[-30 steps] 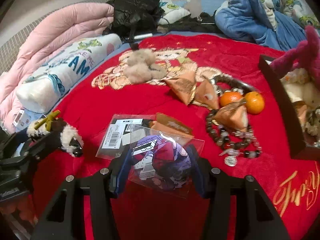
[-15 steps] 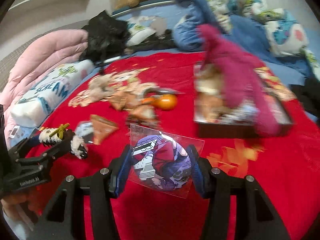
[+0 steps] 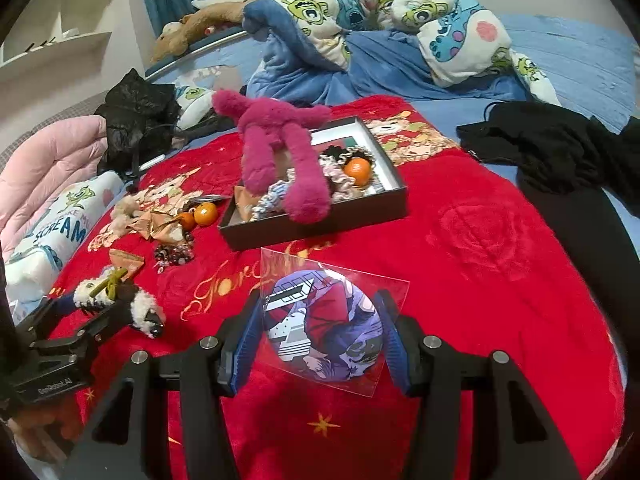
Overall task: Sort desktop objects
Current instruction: 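Carry the hair clip and badge packet over the tray with both tools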
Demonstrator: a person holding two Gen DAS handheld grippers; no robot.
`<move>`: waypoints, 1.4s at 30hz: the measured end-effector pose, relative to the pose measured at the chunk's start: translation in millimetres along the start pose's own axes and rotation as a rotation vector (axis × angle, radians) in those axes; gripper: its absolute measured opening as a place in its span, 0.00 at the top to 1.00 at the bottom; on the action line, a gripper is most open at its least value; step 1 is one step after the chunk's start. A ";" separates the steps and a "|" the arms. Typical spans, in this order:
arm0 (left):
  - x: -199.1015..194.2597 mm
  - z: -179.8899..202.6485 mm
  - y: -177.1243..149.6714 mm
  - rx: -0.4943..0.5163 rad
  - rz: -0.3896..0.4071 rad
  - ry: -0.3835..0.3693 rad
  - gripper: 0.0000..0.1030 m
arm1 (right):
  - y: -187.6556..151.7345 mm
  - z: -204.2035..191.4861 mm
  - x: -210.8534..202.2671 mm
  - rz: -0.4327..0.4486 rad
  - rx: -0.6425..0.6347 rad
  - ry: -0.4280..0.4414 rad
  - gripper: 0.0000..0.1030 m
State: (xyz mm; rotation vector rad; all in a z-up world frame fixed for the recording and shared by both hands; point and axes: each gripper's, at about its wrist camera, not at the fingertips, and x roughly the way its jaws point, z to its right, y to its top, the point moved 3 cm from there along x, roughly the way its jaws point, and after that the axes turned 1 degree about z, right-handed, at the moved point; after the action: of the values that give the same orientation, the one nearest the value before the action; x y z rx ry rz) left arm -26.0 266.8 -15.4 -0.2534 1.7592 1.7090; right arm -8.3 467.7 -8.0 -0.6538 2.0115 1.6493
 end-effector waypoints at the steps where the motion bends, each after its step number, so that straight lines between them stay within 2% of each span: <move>1: 1.3 1.5 0.0 0.003 -0.001 -0.002 0.07 | -0.9 1.5 -1.8 0.000 0.000 -0.001 0.49; 5: 1.6 4.5 1.2 0.006 0.002 -0.021 0.07 | -0.9 3.6 -5.9 0.007 0.002 0.004 0.48; 8: 7.5 1.8 9.1 -0.031 -0.009 -0.067 0.07 | 0.6 6.3 -4.7 0.010 0.028 0.001 0.48; 10: 13.9 0.3 18.3 -0.059 -0.011 -0.085 0.07 | 4.5 8.5 -2.5 0.022 0.051 -0.007 0.48; 13: 24.2 2.2 35.2 -0.041 -0.007 -0.075 0.07 | 10.4 11.9 1.0 0.046 0.075 -0.018 0.48; 20: 65.6 -5.6 80.3 -0.104 -0.004 -0.157 0.07 | 37.3 17.7 30.3 0.052 0.093 -0.010 0.48; 22: 82.0 -7.4 93.5 -0.104 -0.028 -0.144 0.07 | 48.8 21.7 40.3 0.064 0.125 0.014 0.48; 26: 111.0 -3.7 114.6 -0.025 -0.029 -0.082 0.07 | 66.4 31.2 69.8 0.047 0.174 0.018 0.48; 31: 142.1 -2.5 114.9 -0.032 -0.014 -0.115 0.07 | 96.6 39.6 109.2 0.046 0.168 0.001 0.48; 34: 163.8 9.5 111.1 0.021 -0.044 -0.108 0.07 | 109.6 49.8 131.3 0.026 0.204 0.013 0.48; 37: 169.8 20.2 110.9 0.075 -0.019 -0.103 0.07 | 114.1 55.3 147.6 0.016 0.218 0.033 0.48; 40: 172.7 20.0 108.5 0.044 -0.018 -0.124 0.07 | 120.9 56.5 161.9 -0.005 0.186 0.004 0.51; 42: 174.7 20.3 106.1 0.050 -0.024 -0.111 0.07 | 121.4 55.7 166.2 -0.012 0.164 -0.002 0.52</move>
State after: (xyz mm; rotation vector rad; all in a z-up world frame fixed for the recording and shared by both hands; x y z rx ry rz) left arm -212.4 352.3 -27.4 -0.1540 1.7091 1.6286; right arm -211.1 530.7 -27.5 -0.6031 2.1102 1.4583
